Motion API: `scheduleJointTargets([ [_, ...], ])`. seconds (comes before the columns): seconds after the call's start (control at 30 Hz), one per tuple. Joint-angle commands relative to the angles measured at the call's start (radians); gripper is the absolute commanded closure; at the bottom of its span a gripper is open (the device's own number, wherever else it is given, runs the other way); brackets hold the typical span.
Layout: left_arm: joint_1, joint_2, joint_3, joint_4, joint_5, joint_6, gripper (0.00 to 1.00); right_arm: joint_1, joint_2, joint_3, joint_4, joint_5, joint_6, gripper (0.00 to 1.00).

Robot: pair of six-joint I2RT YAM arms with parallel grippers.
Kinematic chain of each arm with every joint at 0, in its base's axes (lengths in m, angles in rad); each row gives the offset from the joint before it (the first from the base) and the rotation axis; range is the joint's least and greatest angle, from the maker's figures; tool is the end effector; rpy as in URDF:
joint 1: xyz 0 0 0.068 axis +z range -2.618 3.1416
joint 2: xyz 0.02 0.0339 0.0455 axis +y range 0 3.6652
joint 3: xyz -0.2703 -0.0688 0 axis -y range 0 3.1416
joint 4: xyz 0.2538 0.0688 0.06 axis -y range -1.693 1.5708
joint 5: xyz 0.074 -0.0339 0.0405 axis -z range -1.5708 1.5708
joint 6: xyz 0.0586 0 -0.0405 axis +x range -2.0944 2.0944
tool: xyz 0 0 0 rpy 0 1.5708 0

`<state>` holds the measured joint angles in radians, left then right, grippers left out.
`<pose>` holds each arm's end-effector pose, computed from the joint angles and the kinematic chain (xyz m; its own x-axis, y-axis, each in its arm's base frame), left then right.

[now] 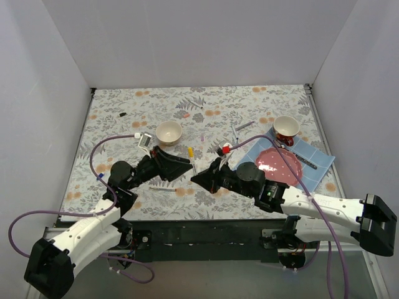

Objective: Insert the pens into the pen caps
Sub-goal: Align the barrel with the opening of the pen cap, then push the cap all the way onto the barrel until it clicks

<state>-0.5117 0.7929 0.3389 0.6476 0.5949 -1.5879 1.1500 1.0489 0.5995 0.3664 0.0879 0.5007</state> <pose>0.1626 -0.1290 0.2722 -0.8878 -0.4512 -0.0910 0.1526 -0.1019 -0.9830 0.1157 0.2460 0.2806 -0.4490 0.1673 -0.8777 -0.7500 0.4633 0.4720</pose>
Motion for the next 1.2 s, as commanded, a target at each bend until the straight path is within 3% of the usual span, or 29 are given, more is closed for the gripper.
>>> scheduleJointTargets([
  [0.0, -0.004, -0.044, 0.023, -0.003, 0.031, 0.017, 0.38, -0.001, -0.029, 0.046, 0.009, 0.009, -0.048, 0.99],
  [0.17, -0.004, -0.021, 0.120, -0.126, 0.065, 0.071, 0.22, -0.001, -0.073, 0.029, 0.002, -0.048, -0.054, 0.99],
  [0.3, -0.004, 0.043, 0.205, -0.221, 0.157, 0.146, 0.22, -0.001, -0.111, 0.010, 0.011, -0.080, -0.042, 0.99],
  [0.47, -0.002, 0.086, 0.201, -0.079, 0.203, 0.076, 0.29, -0.001, -0.130, -0.009, 0.032, -0.158, -0.014, 0.99],
  [0.6, -0.004, 0.092, 0.196, -0.005, 0.215, 0.028, 0.32, -0.003, -0.144, -0.017, 0.028, -0.165, -0.008, 0.99],
  [0.8, -0.004, 0.097, 0.230, -0.042, 0.207, 0.036, 0.28, -0.001, -0.158, -0.023, 0.017, -0.169, -0.002, 0.99],
  [1.17, -0.004, 0.112, 0.256, -0.065, 0.177, 0.025, 0.37, -0.001, -0.182, -0.050, 0.014, -0.168, 0.006, 0.99],
])
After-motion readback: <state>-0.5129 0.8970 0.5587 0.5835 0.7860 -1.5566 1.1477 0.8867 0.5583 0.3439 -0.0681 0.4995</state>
